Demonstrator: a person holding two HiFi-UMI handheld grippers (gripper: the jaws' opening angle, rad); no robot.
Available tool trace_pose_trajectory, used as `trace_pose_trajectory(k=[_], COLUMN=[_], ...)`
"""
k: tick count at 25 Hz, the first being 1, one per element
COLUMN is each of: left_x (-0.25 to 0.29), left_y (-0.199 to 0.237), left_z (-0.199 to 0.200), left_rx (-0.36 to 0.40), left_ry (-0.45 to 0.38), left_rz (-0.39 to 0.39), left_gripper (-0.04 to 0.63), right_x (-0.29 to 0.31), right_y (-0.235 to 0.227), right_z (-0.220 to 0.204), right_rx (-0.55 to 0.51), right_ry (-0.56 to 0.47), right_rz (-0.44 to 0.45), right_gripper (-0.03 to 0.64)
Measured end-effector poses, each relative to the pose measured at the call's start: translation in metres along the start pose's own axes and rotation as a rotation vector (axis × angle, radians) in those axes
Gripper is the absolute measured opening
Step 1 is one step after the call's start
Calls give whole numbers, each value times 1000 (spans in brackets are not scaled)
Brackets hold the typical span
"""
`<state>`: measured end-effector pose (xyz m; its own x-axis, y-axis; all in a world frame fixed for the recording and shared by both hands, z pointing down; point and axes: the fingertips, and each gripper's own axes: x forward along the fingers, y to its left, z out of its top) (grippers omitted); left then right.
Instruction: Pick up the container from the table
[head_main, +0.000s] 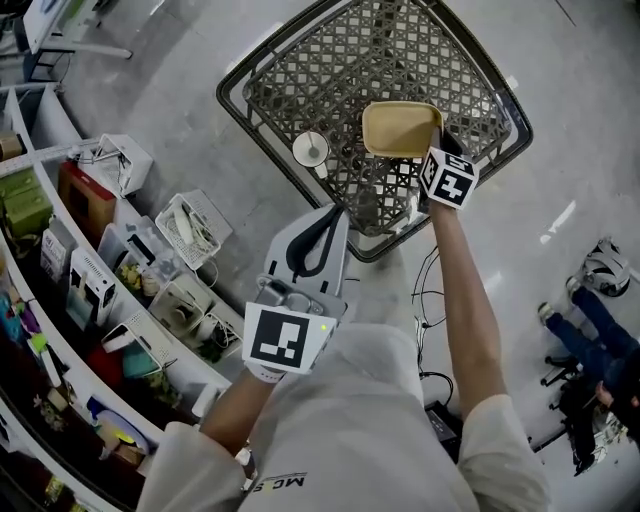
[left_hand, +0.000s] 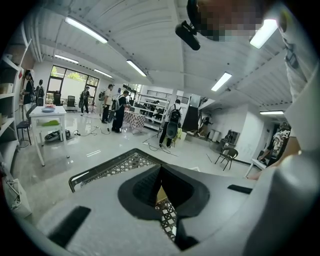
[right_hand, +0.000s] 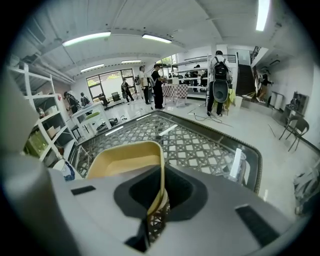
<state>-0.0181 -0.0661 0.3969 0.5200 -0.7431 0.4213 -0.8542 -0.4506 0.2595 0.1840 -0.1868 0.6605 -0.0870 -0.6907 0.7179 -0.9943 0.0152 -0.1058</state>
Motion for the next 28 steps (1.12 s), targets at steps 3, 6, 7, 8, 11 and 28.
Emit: trace_pose_trajectory(k=[3, 6, 7, 8, 11, 28], left_x=[-5, -11, -13, -15, -22, -59], left_y=[-7, -12, -13, -14, -17, -15], left_z=[5, 10, 12, 14, 22, 55], left_rx=[13, 21, 23, 26, 29, 76], left_ry=[-15, -30, -36, -41, -53, -174], left_rz=[-8, -12, -12, -12, -12, -18], left_gripper=[23, 23, 23, 23, 23, 23], right_x=[-17, -35, -42, -49, -73, -232], right_y=[-2, -2, -2, -2, 1, 40], right_z=[10, 20, 24, 28, 42, 142], right_rx=[-4, -13, -15, -14, -6, 27], right_ry=[-34, -67, -78, -90, -129, -411], right_rz=[15, 26, 29, 32, 45, 135], right_gripper=[29, 29, 29, 29, 30, 29])
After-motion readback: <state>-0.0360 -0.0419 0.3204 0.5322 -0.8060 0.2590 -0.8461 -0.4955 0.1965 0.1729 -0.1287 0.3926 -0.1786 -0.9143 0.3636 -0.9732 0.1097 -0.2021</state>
